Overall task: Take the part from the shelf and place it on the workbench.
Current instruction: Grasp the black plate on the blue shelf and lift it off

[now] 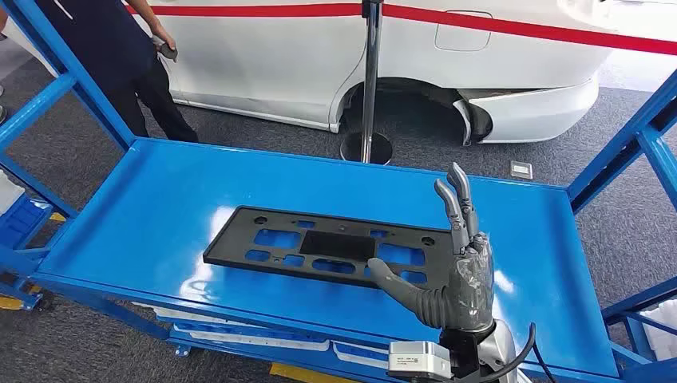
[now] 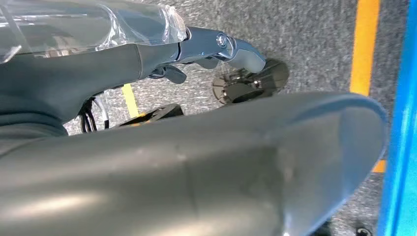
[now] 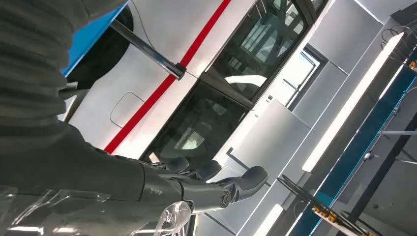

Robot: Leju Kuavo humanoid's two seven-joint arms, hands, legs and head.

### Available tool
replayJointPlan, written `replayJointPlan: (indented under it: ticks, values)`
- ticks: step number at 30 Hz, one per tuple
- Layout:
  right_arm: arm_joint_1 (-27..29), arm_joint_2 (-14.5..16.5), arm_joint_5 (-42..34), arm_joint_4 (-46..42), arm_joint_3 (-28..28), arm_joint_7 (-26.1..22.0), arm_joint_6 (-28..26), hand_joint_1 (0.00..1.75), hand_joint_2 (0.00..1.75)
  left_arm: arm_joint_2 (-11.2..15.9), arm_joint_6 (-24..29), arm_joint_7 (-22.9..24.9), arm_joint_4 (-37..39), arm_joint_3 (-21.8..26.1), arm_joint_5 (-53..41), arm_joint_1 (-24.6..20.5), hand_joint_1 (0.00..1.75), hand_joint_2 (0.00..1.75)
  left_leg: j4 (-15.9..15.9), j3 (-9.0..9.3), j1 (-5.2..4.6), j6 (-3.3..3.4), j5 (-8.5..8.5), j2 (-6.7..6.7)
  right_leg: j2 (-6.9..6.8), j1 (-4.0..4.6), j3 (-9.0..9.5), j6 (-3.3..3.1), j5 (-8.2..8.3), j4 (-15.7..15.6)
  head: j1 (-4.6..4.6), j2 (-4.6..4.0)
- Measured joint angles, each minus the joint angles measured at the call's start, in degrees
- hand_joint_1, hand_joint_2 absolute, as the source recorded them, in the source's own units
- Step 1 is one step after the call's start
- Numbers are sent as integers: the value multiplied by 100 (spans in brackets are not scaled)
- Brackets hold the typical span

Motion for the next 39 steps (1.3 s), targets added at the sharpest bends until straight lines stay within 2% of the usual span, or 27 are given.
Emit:
replayJointPlan:
  ticks: [1,3,4,6,7,8,9,11,12,13,14,15,17,18,19,21,23,24,26,27,28,29,31,32,33,37,39]
  values:
    - [-5,0,1,0,0,-1,0,0,175,1,0,-1,0,0,0,-1,0,0,52,-47,-11,-10,0,-3,5,10,129,-2,-63,-215,6,0]
    - [-3,-1,7,-1,-1,-1,-1,0,175,2,-7,-12,0,0,0,-2,0,0,148,-119,-25,-39,1,-9,20,23,294,-54,-143,-501,3,1]
    - [-3,-1,12,-1,-1,1,-1,0,175,3,-14,-26,0,0,-1,-2,0,0,182,-149,-30,-66,11,-12,30,41,317,-109,-186,-568,1,1]
    - [1,-2,18,-1,-2,4,-1,0,175,4,-25,-55,0,0,-2,5,0,0,211,-171,-10,-125,32,-14,28,40,264,-230,-153,-557,-3,0]
    - [1,-2,19,0,-2,9,0,0,175,5,-23,-63,0,0,-2,10,0,0,276,-205,7,-163,-37,-15,22,37,234,-281,-111,-555,-9,0]
    - [1,-1,20,0,-2,12,0,0,175,5,-19,-70,0,0,-2,12,0,0,447,-274,25,-202,-202,-15,15,25,194,-322,-64,-560,-14,0]
    - [0,-1,22,0,-2,15,0,0,175,5,-15,-76,0,-1,-2,12,0,0,728,-375,46,-245,-443,-15,11,18,144,-345,-19,-560,-18,0]
    - [3,-1,26,0,-2,20,0,0,175,4,-11,-96,0,-1,-2,8,0,0,1480,-620,83,-318,-910,-13,9,17,30,-361,64,-556,-26,0]
    - [7,-1,28,0,-2,22,0,0,175,4,-7,-105,0,-2,-2,8,0,0,1740,-676,96,-335,-1003,-13,9,18,-23,-355,99,-553,-27,0]
    - [10,-1,30,0,-2,22,0,0,175,4,-2,-114,0,-2,-2,9,0,0,1813,-639,101,-338,-986,-13,8,19,-68,-346,130,-552,-27,0]
    - [12,0,33,0,-2,23,0,0,175,4,3,-120,0,-2,-2,8,0,0,1630,-476,102,-326,-873,-13,9,20,-102,-336,156,-552,-27,0]
    - [14,0,37,0,-2,23,0,0,175,4,7,-124,0,-2,-2,6,0,0,1247,-214,96,-297,-716,-15,9,21,-124,-323,178,-552,-27,0]
    - [11,0,50,0,-3,24,-1,0,175,7,8,-131,0,-1,-2,-10,0,0,384,314,59,-212,-514,-15,8,20,-148,-284,214,-556,-26,1]
    - [10,0,57,0,-3,25,-1,0,175,8,7,-134,0,-1,-2,-15,0,0,134,453,29,-173,-477,-16,6,14,-153,-254,235,-564,-26,1]
    - [9,0,63,0,-4,26,-2,0,175,9,6,-137,0,0,-1,-18,0,0,23,501,0,-143,-478,-17,4,5,-161,-220,258,-576,-28,1]
    - [8,-2,68,-1,-4,32,-4,0,175,7,3,-140,0,-1,-1,-15,0,0,-39,491,-11,-89,-420,-17,2,-6,-171,-143,290,-598,-31,0]
    - [7,-7,70,-2,-7,37,-6,0,175,4,3,-145,0,0,0,-19,0,0,-133,493,14,-26,-340,-9,5,11,-267,-106,144,-414,-18,0]
    - [8,-10,71,-2,-8,38,-7,0,175,2,3,-149,0,1,0,-22,0,0,-168,491,25,-2,-306,-3,6,22,-396,-104,-37,-126,-8,0]
    - [17,-12,71,-2,-9,40,-7,0,175,-2,2,-154,0,1,1,-22,0,0,-166,460,-3,28,-282,3,8,38,-747,-108,-430,676,5,0]
    - [25,-14,70,-1,-9,43,-7,0,175,-5,1,-155,0,1,0,-17,0,0,-159,447,-14,34,-277,4,9,42,-873,-107,-528,983,8,0]
    - [30,-16,70,-1,-9,44,-7,0,175,-9,0,-155,0,0,0,-12,0,0,-145,436,-20,37,-275,3,8,45,-903,-105,-513,1082,8,0]
    - [31,-19,70,0,-9,46,-8,0,175,-10,0,-155,0,0,0,-8,0,0,-123,428,-21,34,-277,1,7,46,-814,-105,-388,938,8,0]
    - [29,-20,70,0,-9,46,-8,0,175,-11,0,-155,0,0,0,-10,0,0,-43,401,-21,4,-306,-6,4,39,-392,-108,-27,150,9,0]
    - [27,-20,70,0,-8,46,-8,0,175,-10,0,-155,0,0,0,-16,0,0,20,370,-32,-19,-331,-10,7,38,-218,-123,96,-207,10,0]
    - [25,-20,70,-1,-8,46,-9,0,175,-10,0,-157,0,0,0,-20,0,0,71,335,-43,-44,-350,-11,12,41,-124,-143,152,-424,10,0]
    - [26,-25,70,-4,-8,48,-13,0,175,-8,0,-162,0,0,0,-16,0,0,186,240,-30,-124,-398,-11,23,58,-164,-257,193,-486,5,0]
    - [22,-24,71,-4,-9,46,-13,0,175,-6,0,-163,0,0,0,-19,0,0,599,65,4,-204,-665,-11,17,34,-185,-305,220,-495,-2,0]
